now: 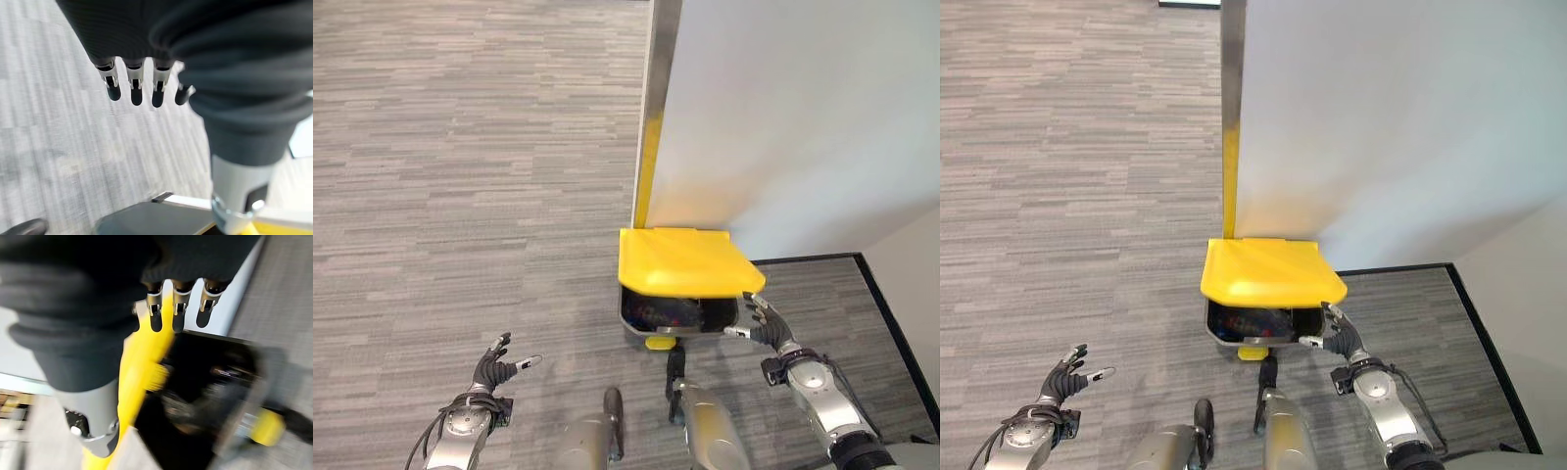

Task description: Gather garbage on tea table into small bin, then transfer packed bag to large trash can.

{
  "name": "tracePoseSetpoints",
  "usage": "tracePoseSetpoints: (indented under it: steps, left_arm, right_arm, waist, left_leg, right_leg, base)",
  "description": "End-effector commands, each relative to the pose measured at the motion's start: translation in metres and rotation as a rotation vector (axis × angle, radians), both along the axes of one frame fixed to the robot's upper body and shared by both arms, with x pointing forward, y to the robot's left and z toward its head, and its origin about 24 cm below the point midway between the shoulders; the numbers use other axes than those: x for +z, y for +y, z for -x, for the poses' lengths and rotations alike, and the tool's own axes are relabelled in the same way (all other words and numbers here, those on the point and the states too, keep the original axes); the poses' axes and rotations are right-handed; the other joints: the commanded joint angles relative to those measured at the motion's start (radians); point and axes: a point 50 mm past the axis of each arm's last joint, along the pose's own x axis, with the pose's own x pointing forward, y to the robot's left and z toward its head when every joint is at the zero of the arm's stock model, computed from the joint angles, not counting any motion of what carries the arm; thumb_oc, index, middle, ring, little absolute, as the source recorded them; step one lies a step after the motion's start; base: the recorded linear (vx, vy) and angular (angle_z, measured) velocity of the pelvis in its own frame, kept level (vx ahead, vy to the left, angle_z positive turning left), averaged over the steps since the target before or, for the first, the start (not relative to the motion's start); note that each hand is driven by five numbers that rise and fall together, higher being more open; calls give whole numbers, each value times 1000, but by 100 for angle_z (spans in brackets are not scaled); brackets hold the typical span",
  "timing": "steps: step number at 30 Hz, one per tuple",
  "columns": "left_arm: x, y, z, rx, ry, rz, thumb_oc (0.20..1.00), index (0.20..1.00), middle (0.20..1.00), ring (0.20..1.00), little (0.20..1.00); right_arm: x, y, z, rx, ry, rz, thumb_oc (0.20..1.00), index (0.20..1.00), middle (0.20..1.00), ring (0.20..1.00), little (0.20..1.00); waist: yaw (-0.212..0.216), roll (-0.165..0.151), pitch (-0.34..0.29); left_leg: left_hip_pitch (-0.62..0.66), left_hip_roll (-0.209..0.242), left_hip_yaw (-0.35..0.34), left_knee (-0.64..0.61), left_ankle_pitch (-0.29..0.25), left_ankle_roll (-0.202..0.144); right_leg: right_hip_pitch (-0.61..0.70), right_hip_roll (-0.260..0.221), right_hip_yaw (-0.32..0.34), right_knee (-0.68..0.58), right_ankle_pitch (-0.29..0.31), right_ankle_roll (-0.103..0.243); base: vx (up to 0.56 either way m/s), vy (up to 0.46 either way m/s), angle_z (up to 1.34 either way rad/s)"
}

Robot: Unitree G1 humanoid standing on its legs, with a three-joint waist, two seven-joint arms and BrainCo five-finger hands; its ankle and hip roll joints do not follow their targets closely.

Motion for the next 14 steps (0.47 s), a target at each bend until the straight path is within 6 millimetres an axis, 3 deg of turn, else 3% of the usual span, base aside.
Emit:
tracePoseSetpoints:
  steps: [1,4,7,14]
  left_arm:
    - [18,8,-13,-33,-70,-33,1000,1000,1000,1000,1000]
    - [13,10,-7,-23,-43,-29,1000,1000,1000,1000,1000]
    - [4,7,2,3,-13,4,1000,1000,1000,1000,1000]
    - [-6,4,10,8,35,28,1000,1000,1000,1000,1000]
  right_arm:
    - [7,-5,-6,22,-46,44,1000,1000,1000,1000,1000]
    - [-10,-11,8,-14,36,43,1000,1000,1000,1000,1000]
    - [-22,-16,19,-42,95,36,1000,1000,1000,1000,1000]
    - [-32,-27,33,-73,157,53,1000,1000,1000,1000,1000]
  waist:
    - [27,13,-61]
    - [28,-9,-91]
    - [20,-13,-120]
    - [11,-14,-161]
  left_leg:
    - [68,-11,-25,-46,-115,-69]
    - [66,-11,-24,-60,-104,-79]
    - [80,0,-7,-86,-100,-90]
    - [121,8,-3,-126,-87,-105]
  right_leg:
    - [50,49,13,9,-16,-25]
    - [131,82,47,-100,-47,-36]
    - [176,107,71,-196,-33,-34]
    - [255,112,71,-298,-28,-46]
  base:
    - [57,-100,-9]
    - [54,-66,-9]
    - [74,-78,-12]
    - [74,-52,-8]
